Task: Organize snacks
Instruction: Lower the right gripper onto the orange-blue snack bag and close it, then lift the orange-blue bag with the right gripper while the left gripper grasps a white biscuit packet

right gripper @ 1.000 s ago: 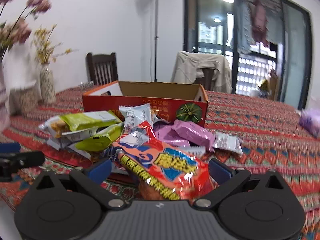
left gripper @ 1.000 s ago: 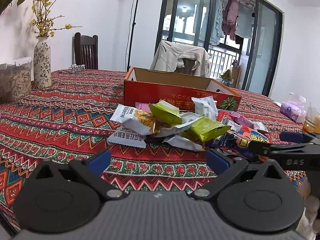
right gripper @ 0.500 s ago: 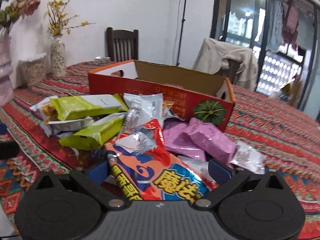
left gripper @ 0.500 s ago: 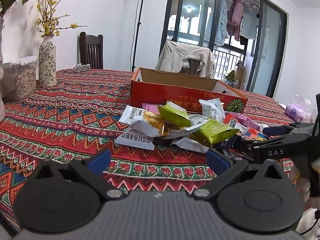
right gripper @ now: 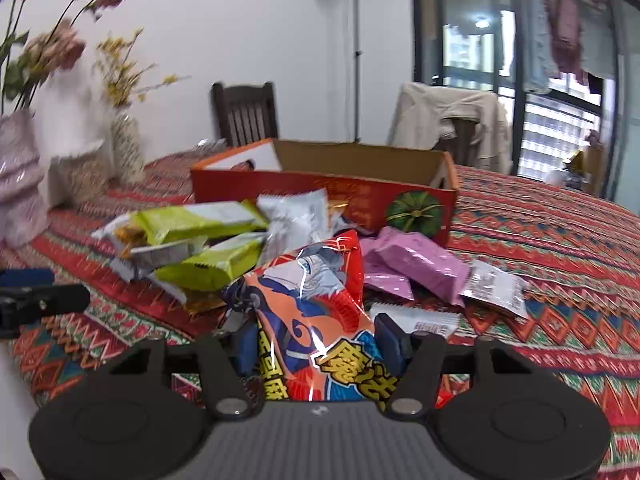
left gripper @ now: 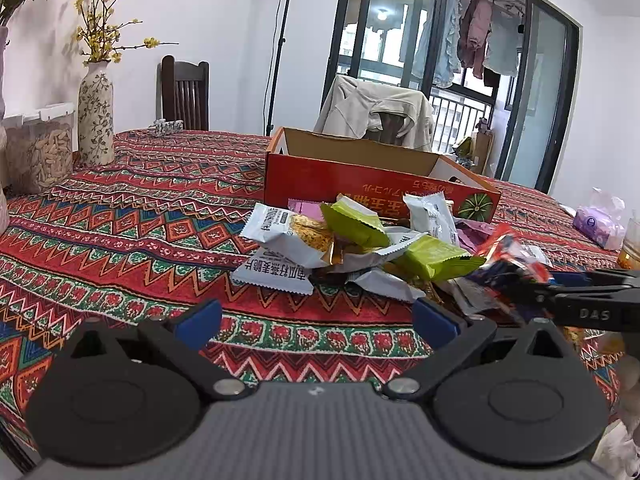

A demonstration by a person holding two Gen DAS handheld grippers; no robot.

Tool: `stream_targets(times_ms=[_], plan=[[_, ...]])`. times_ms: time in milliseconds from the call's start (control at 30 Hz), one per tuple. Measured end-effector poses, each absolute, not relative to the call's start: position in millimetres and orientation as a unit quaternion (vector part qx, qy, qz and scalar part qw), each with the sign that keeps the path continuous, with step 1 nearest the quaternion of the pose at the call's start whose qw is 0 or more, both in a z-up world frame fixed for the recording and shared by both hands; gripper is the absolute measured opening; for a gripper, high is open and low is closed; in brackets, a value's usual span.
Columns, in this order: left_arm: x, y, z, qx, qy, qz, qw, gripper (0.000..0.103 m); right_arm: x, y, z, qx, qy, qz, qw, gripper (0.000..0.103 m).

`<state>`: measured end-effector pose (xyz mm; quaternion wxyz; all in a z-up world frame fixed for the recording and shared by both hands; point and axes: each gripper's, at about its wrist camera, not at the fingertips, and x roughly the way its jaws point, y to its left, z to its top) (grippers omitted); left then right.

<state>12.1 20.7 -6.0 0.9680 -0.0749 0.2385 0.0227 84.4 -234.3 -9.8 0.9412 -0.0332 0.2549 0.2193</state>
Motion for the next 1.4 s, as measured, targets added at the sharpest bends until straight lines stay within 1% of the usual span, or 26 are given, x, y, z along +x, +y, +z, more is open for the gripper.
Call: stream_targets(times_ms=[300, 533, 667, 833, 900, 967, 1033, 1267, 1400], plan=[[32.7, 22.7, 9.2, -0.038, 0.226, 0.049, 0.972, 0.103, 76.1, -248.2, 7.1, 0.02, 0.215, 0.192, 0.957, 0.058], [59.5, 23.2, 16.0, 0.002, 0.227, 0.064, 0.972, 0.103, 77.0, -254.2, 7.5, 0.036, 0.214, 0.178, 0.96, 0.058], [79.2, 15.4, 9.9, 0.052, 0.25, 0.06, 0.965, 0.103, 76.1, -255.0, 8.5, 0.038, 0.214, 0.176, 0.96, 0.058], [91.5, 16.1, 6.0, 0.052, 0.257, 0.06, 0.963, 0.103, 75.8, -255.7, 7.9, 0.039, 0.214, 0.175, 0.96, 0.058], [93.9, 17.6, 3.7, 0.046, 0.26, 0.06, 0.963, 0.097, 77.0, -255.9, 6.9, 0.04, 0.216, 0.174, 0.96, 0.058], [95.5, 19.6, 1.3, 0.04, 0.265, 0.057, 0.962, 0.084, 77.6, -255.8, 6.1, 0.04, 0.217, 0.175, 0.96, 0.058], [96.6, 23.4, -0.2, 0.029, 0.271, 0.051, 0.961, 0.077, 78.1, -255.4, 5.6, 0.04, 0.217, 0.177, 0.959, 0.059], [90.4, 32.8, -1.2, 0.003, 0.261, 0.04, 0.965, 0.069, 80.2, -253.5, 1.8, 0.04, 0.22, 0.181, 0.958, 0.059], [83.5, 37.3, 1.3, -0.005, 0.25, 0.045, 0.967, 0.069, 80.7, -253.9, 0.9, 0.041, 0.219, 0.18, 0.958, 0.059]])
